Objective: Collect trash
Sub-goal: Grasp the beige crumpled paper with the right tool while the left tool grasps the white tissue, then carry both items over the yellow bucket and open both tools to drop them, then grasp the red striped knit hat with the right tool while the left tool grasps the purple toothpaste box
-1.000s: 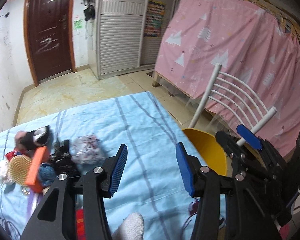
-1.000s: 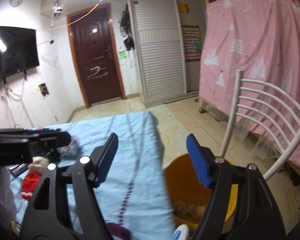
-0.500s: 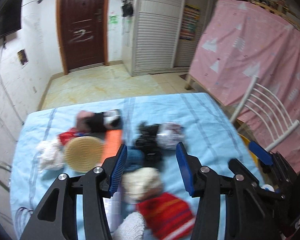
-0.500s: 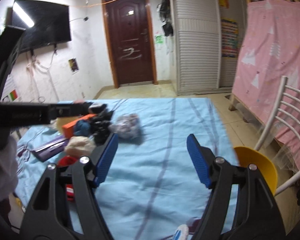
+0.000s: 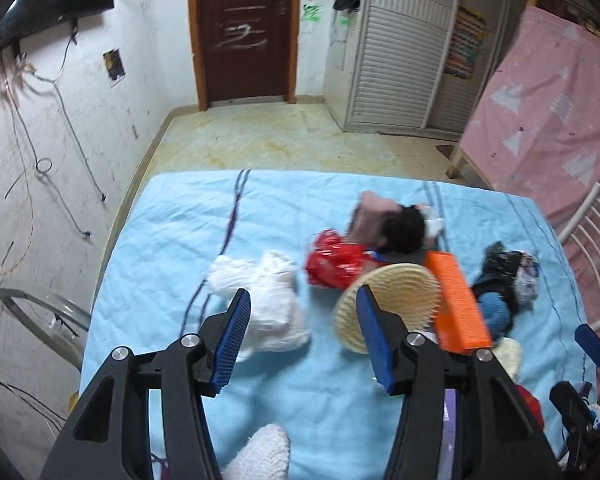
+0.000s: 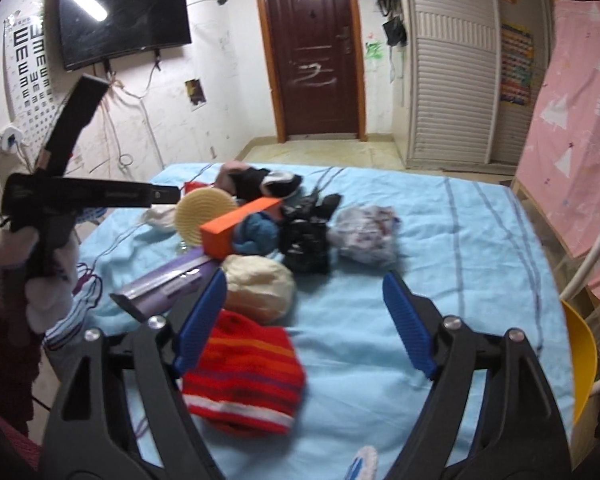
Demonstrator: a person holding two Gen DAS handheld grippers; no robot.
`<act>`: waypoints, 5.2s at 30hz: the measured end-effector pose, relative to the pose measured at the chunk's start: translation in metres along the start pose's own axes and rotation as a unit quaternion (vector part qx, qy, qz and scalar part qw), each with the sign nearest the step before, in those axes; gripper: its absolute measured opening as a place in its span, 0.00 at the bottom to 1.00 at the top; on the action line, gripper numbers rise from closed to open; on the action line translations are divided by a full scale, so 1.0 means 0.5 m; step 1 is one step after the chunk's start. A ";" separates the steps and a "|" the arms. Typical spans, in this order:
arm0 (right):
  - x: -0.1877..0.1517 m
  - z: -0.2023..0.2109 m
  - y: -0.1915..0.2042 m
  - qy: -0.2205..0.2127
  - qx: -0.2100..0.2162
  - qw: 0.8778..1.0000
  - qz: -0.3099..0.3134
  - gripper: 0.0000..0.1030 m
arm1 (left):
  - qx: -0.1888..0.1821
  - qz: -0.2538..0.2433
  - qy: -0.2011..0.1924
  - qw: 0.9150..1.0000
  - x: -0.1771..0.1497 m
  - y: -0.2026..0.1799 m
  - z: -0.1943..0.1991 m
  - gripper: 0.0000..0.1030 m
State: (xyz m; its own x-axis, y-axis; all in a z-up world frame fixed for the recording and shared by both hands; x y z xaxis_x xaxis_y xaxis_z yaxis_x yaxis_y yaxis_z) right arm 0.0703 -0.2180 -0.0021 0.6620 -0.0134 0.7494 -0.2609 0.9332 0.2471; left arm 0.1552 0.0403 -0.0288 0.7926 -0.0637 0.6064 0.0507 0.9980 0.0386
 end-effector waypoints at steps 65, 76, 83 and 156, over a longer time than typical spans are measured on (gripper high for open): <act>0.032 0.145 -0.178 -0.096 -0.026 0.992 -0.074 0.52 | -0.056 -0.083 -0.131 0.986 0.042 -0.298 0.255 0.16; 0.004 0.187 -0.320 -0.114 -0.079 0.983 -0.120 0.52 | -0.128 -0.112 -0.139 0.976 0.066 -0.457 0.240 0.16; 0.000 0.194 -0.388 -0.126 -0.133 0.976 -0.121 0.52 | -0.163 -0.132 -0.121 0.970 0.082 -0.558 0.208 0.16; -0.031 0.207 -0.414 -0.154 -0.148 0.966 -0.142 0.89 | -0.168 -0.144 -0.062 0.973 0.010 -0.595 0.181 0.48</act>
State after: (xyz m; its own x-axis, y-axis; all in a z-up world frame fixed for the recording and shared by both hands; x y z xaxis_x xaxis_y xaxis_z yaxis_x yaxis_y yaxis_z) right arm 0.0416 -0.4480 -0.0013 0.4245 -0.3487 0.8356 0.1441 0.9371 0.3179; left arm 0.0891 -0.2569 0.0344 0.6382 -0.3200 0.7002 0.4729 0.8807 -0.0285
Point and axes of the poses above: each gripper's, at about its wrist camera, not at the fingertips, and z roughly against the way its jaws point, y to its left, x to its top, the point moved 1 cm from there along -z, roughly the way its jaws point, and after that the axes turned 9 degrees about -z, right-handed, at the moved point
